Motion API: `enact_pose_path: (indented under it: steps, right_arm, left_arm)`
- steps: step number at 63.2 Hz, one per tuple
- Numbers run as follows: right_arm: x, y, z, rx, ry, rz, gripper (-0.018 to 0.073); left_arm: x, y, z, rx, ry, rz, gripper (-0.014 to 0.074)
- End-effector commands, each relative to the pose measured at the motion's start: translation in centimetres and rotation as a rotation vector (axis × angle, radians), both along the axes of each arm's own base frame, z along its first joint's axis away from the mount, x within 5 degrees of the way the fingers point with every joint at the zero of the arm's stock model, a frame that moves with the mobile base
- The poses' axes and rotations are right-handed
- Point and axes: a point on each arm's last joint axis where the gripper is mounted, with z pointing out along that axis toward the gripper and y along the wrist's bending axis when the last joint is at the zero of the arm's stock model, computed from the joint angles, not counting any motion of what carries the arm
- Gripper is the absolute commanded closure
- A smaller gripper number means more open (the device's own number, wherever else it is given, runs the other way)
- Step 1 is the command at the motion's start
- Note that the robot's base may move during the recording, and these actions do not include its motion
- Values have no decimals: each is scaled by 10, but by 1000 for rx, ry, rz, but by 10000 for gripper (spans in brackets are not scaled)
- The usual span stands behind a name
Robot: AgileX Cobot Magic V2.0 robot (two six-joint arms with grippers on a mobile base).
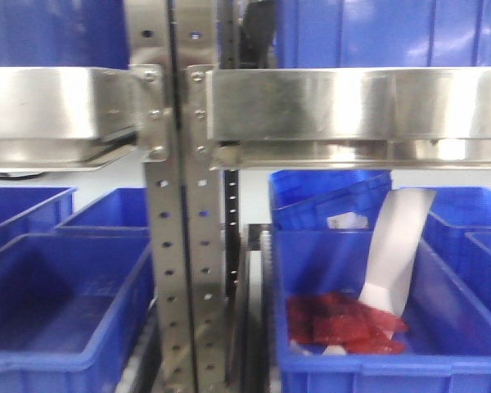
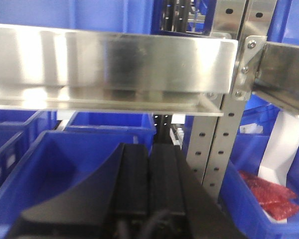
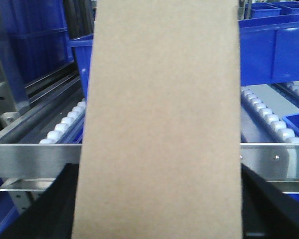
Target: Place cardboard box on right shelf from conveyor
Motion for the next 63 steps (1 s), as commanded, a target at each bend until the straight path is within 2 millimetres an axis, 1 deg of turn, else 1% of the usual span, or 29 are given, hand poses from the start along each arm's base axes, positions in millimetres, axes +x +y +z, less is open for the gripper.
enact_pose_path:
  steps: [1,63]
  right_arm:
    - [1,0,17,-14,-112,-3,356]
    - [1,0,17,-14,-112,-3,356]
  left_arm:
    - [-1,1,9,-25,-94,8,715]
    - [-1,1,9,-25,-94,8,715]
